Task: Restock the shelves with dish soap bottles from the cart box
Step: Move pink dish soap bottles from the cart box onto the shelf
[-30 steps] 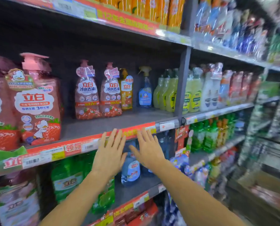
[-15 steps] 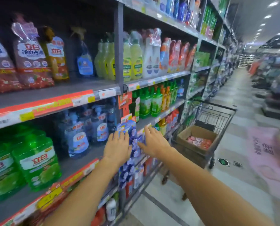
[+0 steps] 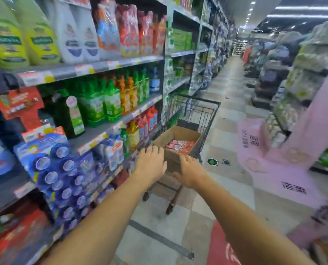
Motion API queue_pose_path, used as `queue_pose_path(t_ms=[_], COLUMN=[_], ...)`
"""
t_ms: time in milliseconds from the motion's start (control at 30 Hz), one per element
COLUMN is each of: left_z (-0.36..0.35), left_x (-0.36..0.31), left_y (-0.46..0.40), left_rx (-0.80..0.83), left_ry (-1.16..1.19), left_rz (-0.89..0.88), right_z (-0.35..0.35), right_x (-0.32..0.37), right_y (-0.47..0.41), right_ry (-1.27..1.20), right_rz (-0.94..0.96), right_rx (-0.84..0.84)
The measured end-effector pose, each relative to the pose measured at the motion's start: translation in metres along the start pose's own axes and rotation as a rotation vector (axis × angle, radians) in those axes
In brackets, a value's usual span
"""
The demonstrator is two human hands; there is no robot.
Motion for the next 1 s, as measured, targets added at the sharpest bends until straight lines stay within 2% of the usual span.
queue_pose_path(t_ms=[167, 467, 567, 733, 1000], left_z=[-0.020, -0.104, -0.132, -0.167, -0.202], left_x=[-0.074, -0.155, -0.165, -0.173, -0.164], left_y=[-0.064, -0.191, -0.251, -0.350, -0.457], left_rx=[0.094, 0.265, 0.288, 0.372, 0.415], left_ry=[0.031, 0.030, 0.055, 0.122, 0.148], left_rz=[-0.059, -0.141, -0.127, -0.056, 0.043], right_z=[-0.010, -0.046, -0.043, -0.039, -0.033], right_x=[-0.098, -0.209, -0.251, -0.309, -0.347], right_y=[-0.016, -0.093, -0.140, -0.224, -0.355], right_ry=[-0.085, -0.132, -0.109, -0.115, -0.145], right_rz=[-0.119, -0.169, -0.178, -0.186, -0.112], right_rx=[0.064, 0.151, 0.161, 0.274, 0.342])
Point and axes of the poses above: each hand's wrist, its own y-axis away from the middle knuckle, its own z-axis out of the back of the hand, x = y × z, the point moved 8 cm from there along -y, towards the middle knuckle, and after that the axes turned 8 degrees about x, right-handed, at the moved point
